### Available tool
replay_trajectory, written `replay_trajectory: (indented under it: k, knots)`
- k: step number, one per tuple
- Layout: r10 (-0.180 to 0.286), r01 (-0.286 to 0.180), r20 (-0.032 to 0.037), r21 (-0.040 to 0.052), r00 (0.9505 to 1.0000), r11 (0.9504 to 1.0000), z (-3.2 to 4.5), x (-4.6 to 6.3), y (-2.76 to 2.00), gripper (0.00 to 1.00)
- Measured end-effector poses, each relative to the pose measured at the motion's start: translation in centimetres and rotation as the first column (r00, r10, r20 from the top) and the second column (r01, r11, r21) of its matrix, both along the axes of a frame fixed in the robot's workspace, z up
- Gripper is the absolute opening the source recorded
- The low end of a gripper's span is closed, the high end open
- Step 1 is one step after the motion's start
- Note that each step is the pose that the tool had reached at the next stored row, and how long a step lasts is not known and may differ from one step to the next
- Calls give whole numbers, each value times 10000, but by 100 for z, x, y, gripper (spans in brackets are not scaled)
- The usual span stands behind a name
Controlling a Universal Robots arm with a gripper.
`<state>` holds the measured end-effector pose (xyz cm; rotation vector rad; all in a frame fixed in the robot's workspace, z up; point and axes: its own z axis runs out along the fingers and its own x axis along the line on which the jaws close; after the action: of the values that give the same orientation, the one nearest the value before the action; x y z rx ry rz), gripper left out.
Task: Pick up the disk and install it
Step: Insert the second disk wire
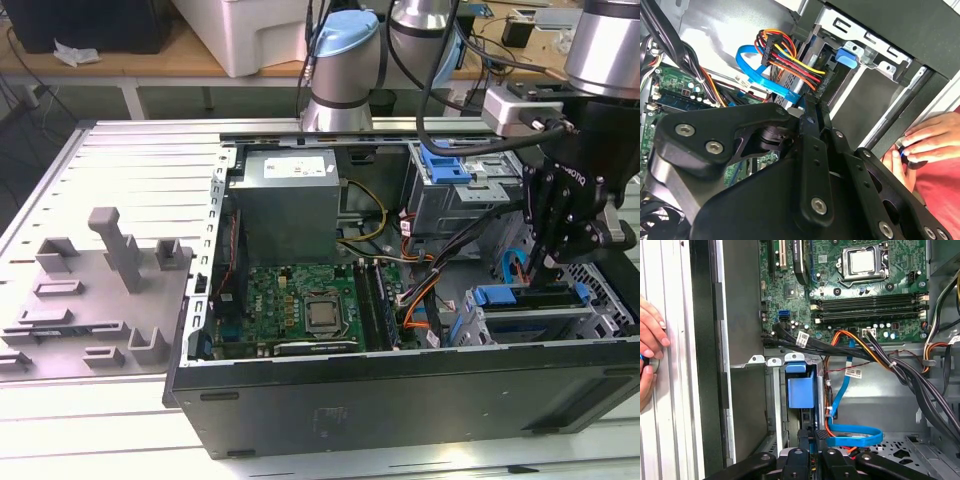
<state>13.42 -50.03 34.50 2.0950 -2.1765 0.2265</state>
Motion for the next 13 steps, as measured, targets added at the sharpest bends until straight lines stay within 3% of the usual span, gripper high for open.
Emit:
replay_trajectory:
  k: [13]
  knots:
    - [6,-6,0,0,10000,10000,-8,-3,0,16]
